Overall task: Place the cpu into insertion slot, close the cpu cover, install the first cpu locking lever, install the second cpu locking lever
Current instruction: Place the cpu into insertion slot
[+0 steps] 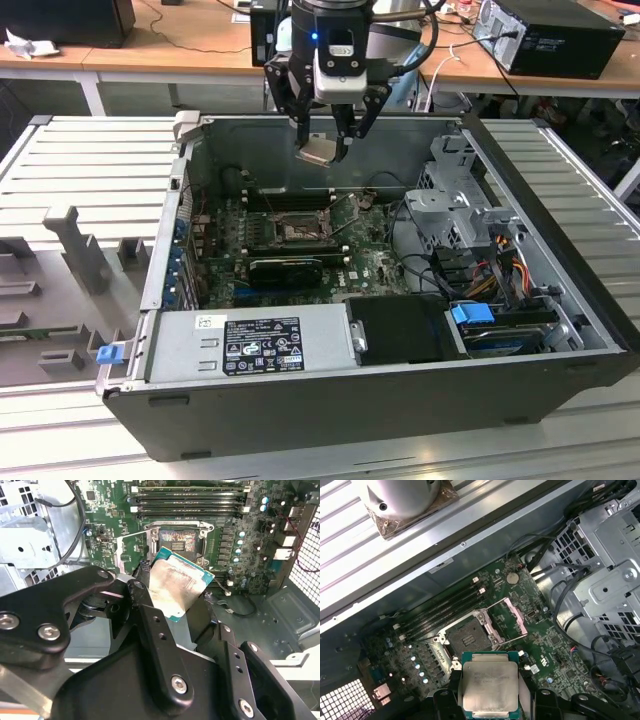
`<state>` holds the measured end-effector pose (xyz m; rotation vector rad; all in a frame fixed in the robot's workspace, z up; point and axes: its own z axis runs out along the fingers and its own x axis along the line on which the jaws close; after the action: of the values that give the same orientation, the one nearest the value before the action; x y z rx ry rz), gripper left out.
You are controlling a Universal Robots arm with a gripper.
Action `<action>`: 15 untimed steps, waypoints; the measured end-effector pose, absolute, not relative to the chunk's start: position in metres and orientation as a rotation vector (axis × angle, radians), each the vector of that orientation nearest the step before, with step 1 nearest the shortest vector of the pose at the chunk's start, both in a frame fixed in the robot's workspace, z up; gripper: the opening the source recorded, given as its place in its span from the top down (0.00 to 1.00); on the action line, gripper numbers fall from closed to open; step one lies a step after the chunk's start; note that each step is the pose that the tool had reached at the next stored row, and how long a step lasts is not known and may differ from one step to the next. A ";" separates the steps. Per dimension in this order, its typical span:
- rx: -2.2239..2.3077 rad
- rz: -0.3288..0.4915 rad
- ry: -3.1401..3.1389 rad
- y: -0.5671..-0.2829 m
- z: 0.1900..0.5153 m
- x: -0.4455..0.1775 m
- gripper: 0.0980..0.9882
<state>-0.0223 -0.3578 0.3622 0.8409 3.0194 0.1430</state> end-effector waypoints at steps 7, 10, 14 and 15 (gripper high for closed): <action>0.872 0.143 3.010 -0.358 0.362 -0.022 0.51; 0.887 0.143 3.005 -0.358 0.362 -0.022 0.51; 0.905 0.143 2.999 -0.358 0.362 -0.022 0.51; 0.910 0.143 2.997 -0.358 0.362 -0.022 0.51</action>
<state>-0.0223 -0.3578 0.3621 0.9102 2.9970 0.1426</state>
